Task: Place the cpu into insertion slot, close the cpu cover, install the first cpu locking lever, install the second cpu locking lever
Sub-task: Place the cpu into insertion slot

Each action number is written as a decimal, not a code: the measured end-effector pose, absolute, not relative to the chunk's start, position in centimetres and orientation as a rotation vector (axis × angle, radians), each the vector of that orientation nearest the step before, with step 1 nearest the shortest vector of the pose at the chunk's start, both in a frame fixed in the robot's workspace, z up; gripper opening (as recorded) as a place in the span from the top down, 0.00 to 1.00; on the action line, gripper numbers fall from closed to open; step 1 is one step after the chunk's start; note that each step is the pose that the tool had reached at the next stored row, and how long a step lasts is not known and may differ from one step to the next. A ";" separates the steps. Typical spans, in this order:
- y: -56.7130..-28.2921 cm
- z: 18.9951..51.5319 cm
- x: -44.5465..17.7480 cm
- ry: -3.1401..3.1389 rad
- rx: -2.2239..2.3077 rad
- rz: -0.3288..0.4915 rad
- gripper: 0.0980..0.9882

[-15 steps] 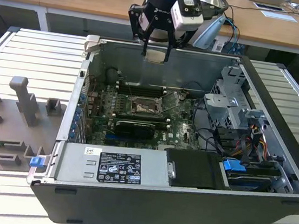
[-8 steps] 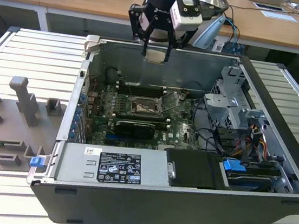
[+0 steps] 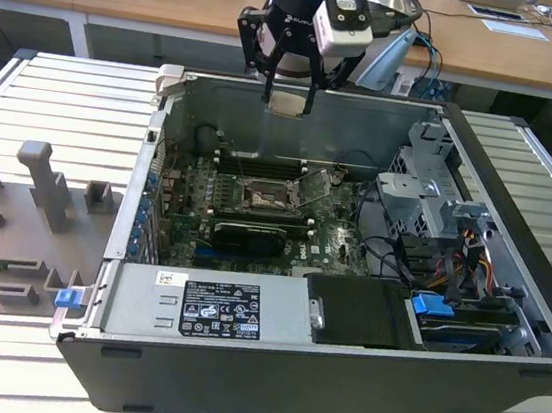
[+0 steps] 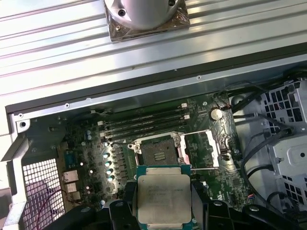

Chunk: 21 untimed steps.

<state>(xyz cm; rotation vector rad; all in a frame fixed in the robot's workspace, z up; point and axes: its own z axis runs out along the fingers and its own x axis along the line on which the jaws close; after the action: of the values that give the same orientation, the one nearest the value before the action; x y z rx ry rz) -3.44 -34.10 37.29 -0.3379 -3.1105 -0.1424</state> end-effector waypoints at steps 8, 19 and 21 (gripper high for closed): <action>-34.1 37.3 -3.4 -3.107 -0.375 -0.143 0.50; -34.1 37.3 -3.4 -3.099 -0.451 -0.143 0.50; -34.1 37.3 -3.4 -3.096 -0.481 -0.143 0.50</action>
<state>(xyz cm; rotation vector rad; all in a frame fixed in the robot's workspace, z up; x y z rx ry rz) -3.44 -34.10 37.27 -0.4811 -3.0958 -0.1432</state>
